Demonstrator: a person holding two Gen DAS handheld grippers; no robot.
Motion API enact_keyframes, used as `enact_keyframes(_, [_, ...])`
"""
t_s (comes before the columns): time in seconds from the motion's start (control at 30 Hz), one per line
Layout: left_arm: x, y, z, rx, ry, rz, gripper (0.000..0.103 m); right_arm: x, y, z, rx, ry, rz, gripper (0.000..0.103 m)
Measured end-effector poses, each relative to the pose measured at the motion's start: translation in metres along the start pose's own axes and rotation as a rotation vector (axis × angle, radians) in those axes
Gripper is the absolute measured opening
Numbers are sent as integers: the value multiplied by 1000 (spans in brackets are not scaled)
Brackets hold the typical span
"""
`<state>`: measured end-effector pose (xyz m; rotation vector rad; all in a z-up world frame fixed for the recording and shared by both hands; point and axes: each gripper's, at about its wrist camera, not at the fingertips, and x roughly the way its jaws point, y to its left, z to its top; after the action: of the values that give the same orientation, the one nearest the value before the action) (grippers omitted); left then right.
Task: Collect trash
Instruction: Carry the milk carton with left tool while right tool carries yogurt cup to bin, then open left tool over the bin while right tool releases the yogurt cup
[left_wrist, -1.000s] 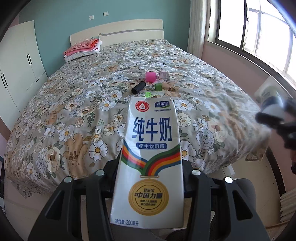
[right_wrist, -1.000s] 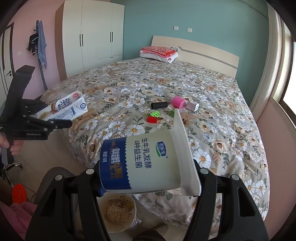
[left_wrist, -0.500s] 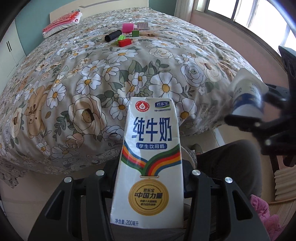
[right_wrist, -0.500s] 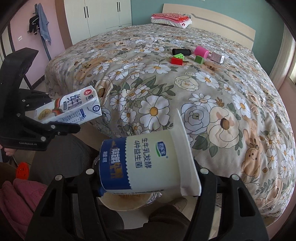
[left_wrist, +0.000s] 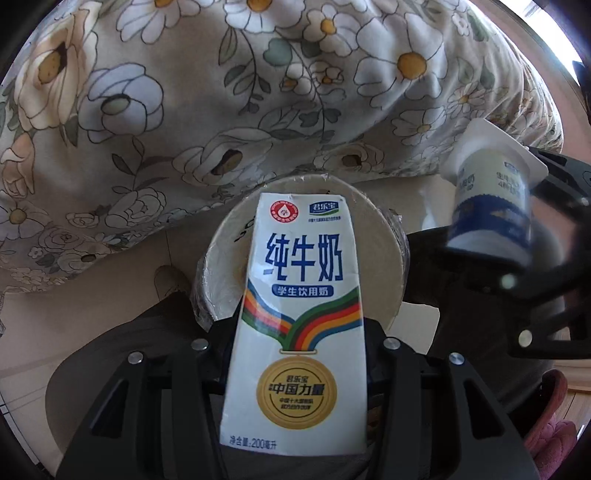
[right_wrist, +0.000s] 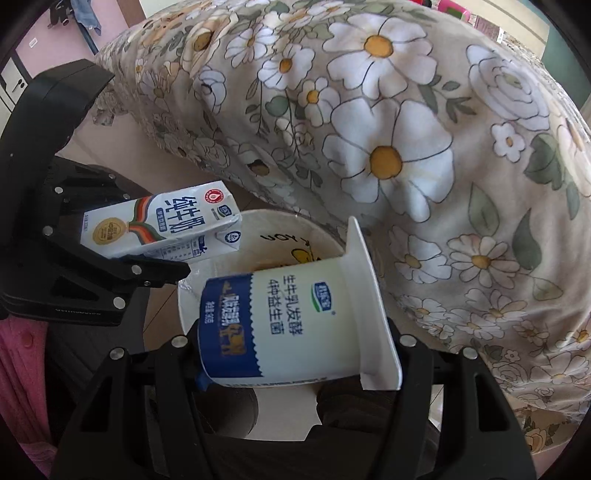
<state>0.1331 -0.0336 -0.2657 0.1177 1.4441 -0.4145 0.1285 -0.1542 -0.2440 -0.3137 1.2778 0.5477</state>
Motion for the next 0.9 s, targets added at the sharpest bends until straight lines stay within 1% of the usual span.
enact_keyframes(0.13, [31, 6, 7, -28, 61, -25, 50, 41, 3, -5, 4, 98, 26, 63])
enact_keyframes(0.2, [48, 8, 11, -36, 93, -31, 50, 58, 6, -6, -8, 133, 25, 63])
enact_keyframes(0.3, [72, 12, 15, -35, 128, -19, 50, 82, 10, -6, -34, 184, 21, 63])
enact_keyframes(0.4, [94, 19, 19, -70, 162, -46, 50, 106, 9, -4, -24, 230, 44, 63])
enact_keyframes(0.57, [121, 26, 27, -116, 190, -56, 51, 139, 6, 1, 3, 265, 46, 63])
enact_keyframes(0.63, [131, 28, 28, -134, 204, -72, 51, 150, 3, 2, 23, 275, 51, 64])
enact_keyframes(0.7, [137, 28, 30, -134, 213, -74, 51, 159, 2, 2, 38, 283, 47, 64])
enact_keyframes(0.8, [148, 25, 33, -126, 226, -68, 51, 164, 2, 4, 41, 298, 47, 64])
enact_keyframes(0.9, [159, 25, 34, -148, 249, -74, 51, 167, 4, 5, 43, 305, 47, 64])
